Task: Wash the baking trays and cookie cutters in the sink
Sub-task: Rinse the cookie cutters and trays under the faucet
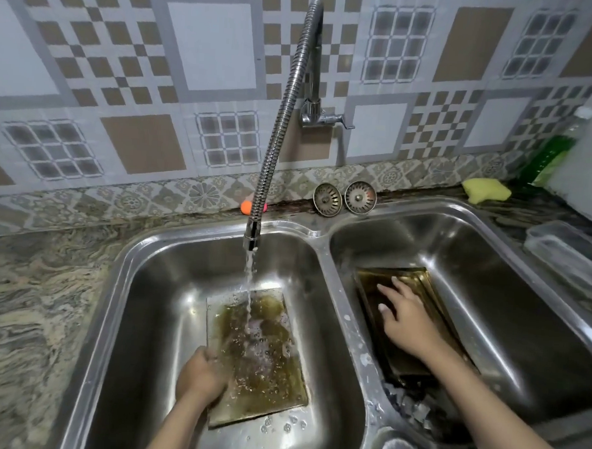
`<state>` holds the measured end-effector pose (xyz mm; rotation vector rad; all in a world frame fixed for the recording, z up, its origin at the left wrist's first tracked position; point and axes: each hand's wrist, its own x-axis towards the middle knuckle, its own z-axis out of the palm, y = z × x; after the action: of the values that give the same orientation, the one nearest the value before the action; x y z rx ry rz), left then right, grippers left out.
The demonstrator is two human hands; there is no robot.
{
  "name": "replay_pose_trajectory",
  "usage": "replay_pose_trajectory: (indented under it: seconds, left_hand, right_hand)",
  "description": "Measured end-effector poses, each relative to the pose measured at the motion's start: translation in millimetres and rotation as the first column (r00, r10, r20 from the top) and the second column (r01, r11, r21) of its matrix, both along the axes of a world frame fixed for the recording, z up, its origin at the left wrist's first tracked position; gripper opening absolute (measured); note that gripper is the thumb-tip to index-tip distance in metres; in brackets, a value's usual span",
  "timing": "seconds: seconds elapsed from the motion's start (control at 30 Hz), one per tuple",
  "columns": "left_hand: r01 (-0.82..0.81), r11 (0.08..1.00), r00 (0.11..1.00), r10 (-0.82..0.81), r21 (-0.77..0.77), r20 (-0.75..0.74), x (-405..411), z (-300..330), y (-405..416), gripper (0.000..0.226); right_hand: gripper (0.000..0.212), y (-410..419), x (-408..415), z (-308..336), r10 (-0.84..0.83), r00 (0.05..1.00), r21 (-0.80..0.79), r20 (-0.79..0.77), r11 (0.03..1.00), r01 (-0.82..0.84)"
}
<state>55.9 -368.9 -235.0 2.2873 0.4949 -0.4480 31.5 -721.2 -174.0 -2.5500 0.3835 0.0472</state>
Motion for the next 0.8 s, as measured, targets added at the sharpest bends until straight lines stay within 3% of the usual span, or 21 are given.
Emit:
replay_pose_trajectory:
  seconds: [0.13, 0.3, 0.4, 0.53, 0.63, 0.8]
  left_hand:
    - [-0.052, 0.971, 0.998, 0.057, -0.234, 0.015, -1, 24, -3, 0.048]
    - [0.004, 0.927, 0.999, 0.010, -0.374, 0.035, 8, 60, -2, 0.057]
    - [-0.073, 0.861, 0.997, 0.083, -0.503, -0.003, 10, 66, 5, 0.045]
    - [-0.185, 0.683, 0.983, 0.118, -0.706, -0.144, 4, 64, 13, 0.062]
    - [-0.213, 0.501, 0.977, 0.089, -0.839, -0.195, -3, 61, 12, 0.066]
    - [-0.138, 0.352, 0.990, 0.081, -0.926, -0.117, -14, 70, -9, 0.063]
  right_hand:
    - [0.039, 37, -4, 25, 0.011, 0.965, 0.094, 0.262, 0.995, -0.037]
    - [0.040, 94, -17, 47, 0.217, 0.915, 0.125, 0.340, 0.954, -0.272]
    - [0.043, 120, -25, 51, 0.352, 0.898, 0.121, 0.263, 0.912, -0.393]
    - [0.045, 139, -36, 66, 0.561, 0.828, -0.027, 0.014, 0.828, -0.560]
    - [0.046, 147, -43, 83, 0.599, 0.793, -0.168, -0.112, 0.775, -0.610]
    - [0.060, 147, -42, 93, 0.587, 0.781, -0.235, -0.211, 0.745, -0.624]
